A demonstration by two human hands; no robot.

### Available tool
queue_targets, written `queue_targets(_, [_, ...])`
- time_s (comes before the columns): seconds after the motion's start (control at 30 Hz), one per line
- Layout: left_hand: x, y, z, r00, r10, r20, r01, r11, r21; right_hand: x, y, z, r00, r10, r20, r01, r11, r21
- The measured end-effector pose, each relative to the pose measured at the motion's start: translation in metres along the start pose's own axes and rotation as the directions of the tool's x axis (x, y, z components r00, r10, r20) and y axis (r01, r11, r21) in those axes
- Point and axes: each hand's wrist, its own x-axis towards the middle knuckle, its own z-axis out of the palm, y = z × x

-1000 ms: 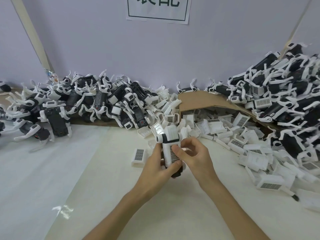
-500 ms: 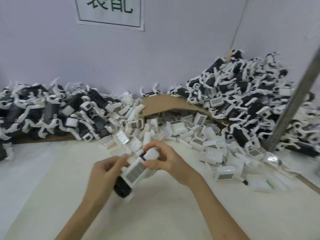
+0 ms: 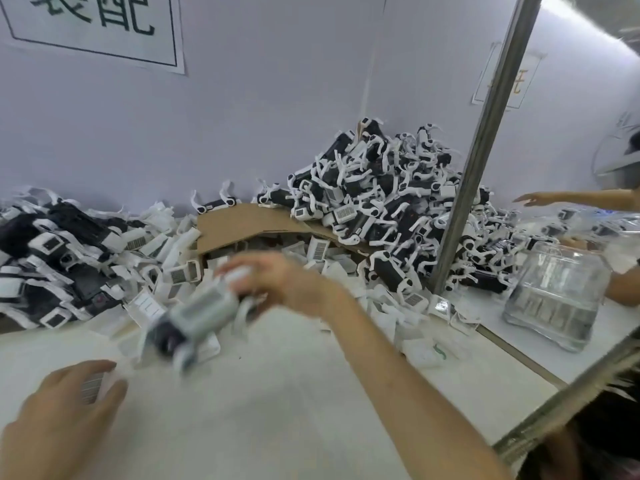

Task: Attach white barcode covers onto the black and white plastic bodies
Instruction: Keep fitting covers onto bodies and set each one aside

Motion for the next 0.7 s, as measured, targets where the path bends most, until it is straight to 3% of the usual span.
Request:
queue_targets(0.07, [-0.013, 0.037, -0.017, 1.0, 0.027, 0.014, -0.027, 1.0, -0.006, 0.01, -0.042, -0.028, 0.957, -0.165, -0.238, 0.221, 0.947, 0.234])
queue_targets(0.13, [-0.014, 0.044, -0.018, 0.999, 0.0, 0.033, 0.0, 1.0, -0.007, 0.021, -0.088, -0.062, 0.828, -0.218, -0.516, 0.475, 0.761, 0.442])
queue_targets(0.2, [-0.016, 0.048, -0.018, 0.998, -0.015, 0.056, 0.017, 0.999, -0.035, 0.032, -0.123, -0.087, 0.674, -0.174, -0.718, 0.601, 0.694, 0.396])
queue_targets(0.27, [-0.02, 0.054, -0.018, 0.997, -0.027, 0.066, 0.03, 0.999, -0.041, 0.043, -0.127, -0.09, 0.602, -0.184, -0.777, 0.603, 0.742, 0.292])
queue_targets(0.37, [-0.023, 0.058, -0.02, 0.999, -0.011, 0.05, 0.012, 1.0, -0.016, 0.05, -0.082, -0.054, 0.623, -0.213, -0.752, 0.47, 0.871, 0.143])
queue_targets(0.43, [-0.026, 0.06, -0.023, 1.0, -0.003, 0.031, 0.003, 1.0, 0.005, 0.049, -0.032, -0.024, 0.67, -0.167, -0.723, 0.26, 0.966, 0.018])
queue_targets(0.5, [-0.029, 0.063, -0.025, 1.0, 0.011, 0.021, -0.011, 1.0, 0.019, 0.043, 0.021, 0.003, 0.728, -0.098, -0.679, 0.03, 0.993, -0.112])
queue_targets(0.57, [-0.03, 0.062, -0.027, 0.999, 0.023, 0.027, -0.024, 0.999, 0.035, 0.034, 0.066, 0.023, 0.773, -0.061, -0.631, -0.137, 0.956, -0.259])
queue_targets(0.63, [-0.03, 0.059, -0.027, 0.998, 0.049, 0.036, -0.052, 0.996, 0.077, 0.025, 0.097, 0.028, 0.765, -0.072, -0.64, -0.331, 0.808, -0.487])
queue_targets(0.7, [-0.029, 0.057, -0.027, 0.997, 0.07, 0.03, -0.073, 0.992, 0.101, 0.018, 0.113, 0.025, 0.763, -0.027, -0.645, -0.476, 0.652, -0.59])
